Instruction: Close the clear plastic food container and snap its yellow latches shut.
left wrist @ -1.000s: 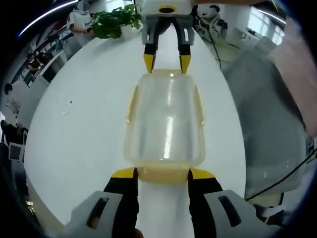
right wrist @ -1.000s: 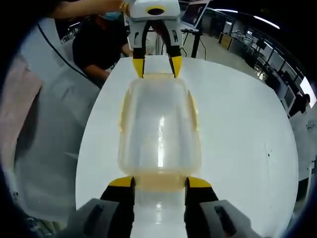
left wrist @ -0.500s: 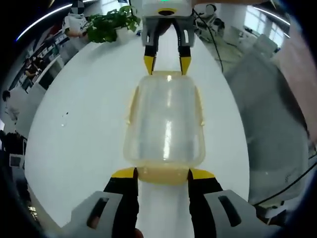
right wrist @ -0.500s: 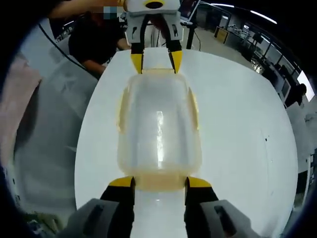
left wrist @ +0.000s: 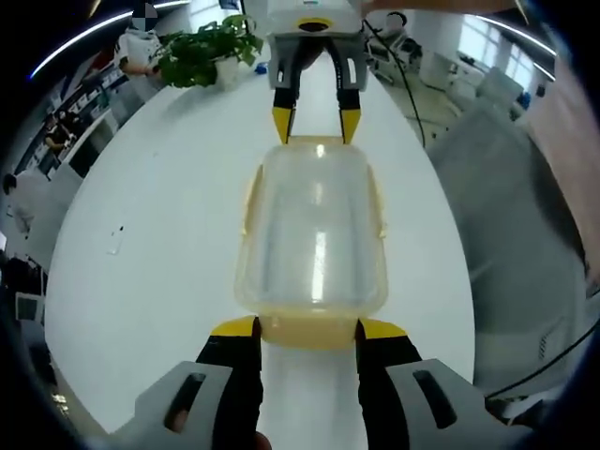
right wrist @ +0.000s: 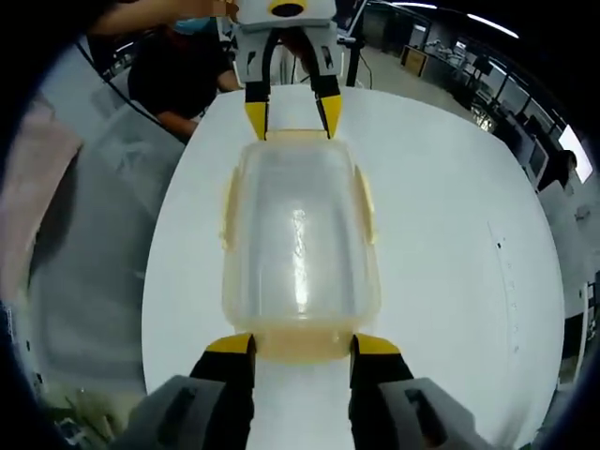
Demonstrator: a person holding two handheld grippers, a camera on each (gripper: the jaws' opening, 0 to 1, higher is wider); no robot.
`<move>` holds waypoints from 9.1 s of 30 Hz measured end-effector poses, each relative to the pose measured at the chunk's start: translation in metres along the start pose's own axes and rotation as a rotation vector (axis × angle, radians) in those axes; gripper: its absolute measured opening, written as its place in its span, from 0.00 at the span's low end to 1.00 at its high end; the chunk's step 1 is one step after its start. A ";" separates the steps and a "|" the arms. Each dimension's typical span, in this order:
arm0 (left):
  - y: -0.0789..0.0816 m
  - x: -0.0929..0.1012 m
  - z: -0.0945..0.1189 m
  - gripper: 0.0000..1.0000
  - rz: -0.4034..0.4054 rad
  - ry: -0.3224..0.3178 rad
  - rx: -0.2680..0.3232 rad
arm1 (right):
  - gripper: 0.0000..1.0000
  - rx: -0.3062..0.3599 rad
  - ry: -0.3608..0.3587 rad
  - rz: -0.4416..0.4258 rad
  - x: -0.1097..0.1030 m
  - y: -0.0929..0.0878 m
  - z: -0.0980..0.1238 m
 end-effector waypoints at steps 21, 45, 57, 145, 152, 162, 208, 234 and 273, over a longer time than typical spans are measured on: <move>0.013 -0.001 -0.007 0.37 0.003 -0.008 0.019 | 0.36 -0.024 -0.006 -0.014 0.002 -0.014 0.005; 0.002 0.000 -0.018 0.37 0.013 -0.001 0.006 | 0.37 -0.027 -0.009 -0.015 0.002 -0.013 -0.005; -0.004 0.004 -0.022 0.43 0.100 0.000 0.036 | 0.37 -0.009 -0.013 -0.046 0.001 -0.015 -0.005; 0.013 0.003 -0.028 0.27 0.936 0.062 0.303 | 0.32 0.256 0.076 -0.874 -0.011 0.005 -0.010; 0.014 0.004 -0.026 0.27 0.906 0.088 0.276 | 0.33 0.269 0.071 -0.879 -0.011 0.005 -0.011; 0.012 0.004 -0.024 0.27 0.922 0.094 0.287 | 0.34 0.273 0.054 -0.883 -0.010 0.006 -0.012; 0.055 -0.001 0.000 0.37 0.577 0.251 0.376 | 0.35 0.365 -0.089 -0.635 0.005 0.036 0.021; 0.075 0.009 -0.020 0.36 0.480 0.219 0.378 | 0.31 0.400 -0.078 -0.562 0.012 0.072 0.007; 0.085 0.012 -0.023 0.37 0.421 0.202 0.357 | 0.33 0.305 -0.099 -0.426 0.022 0.073 -0.005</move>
Point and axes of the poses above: the point that each gripper's makers call its tool centre point, and the gripper's own axes: z roughly backward along the fingers, x roughly to its right, y roughly out of its top, the point moved 1 cm from there along z, roughly backward along the fingers, and after that the axes turned 4 degrees about -x, right-handed, at the moved point
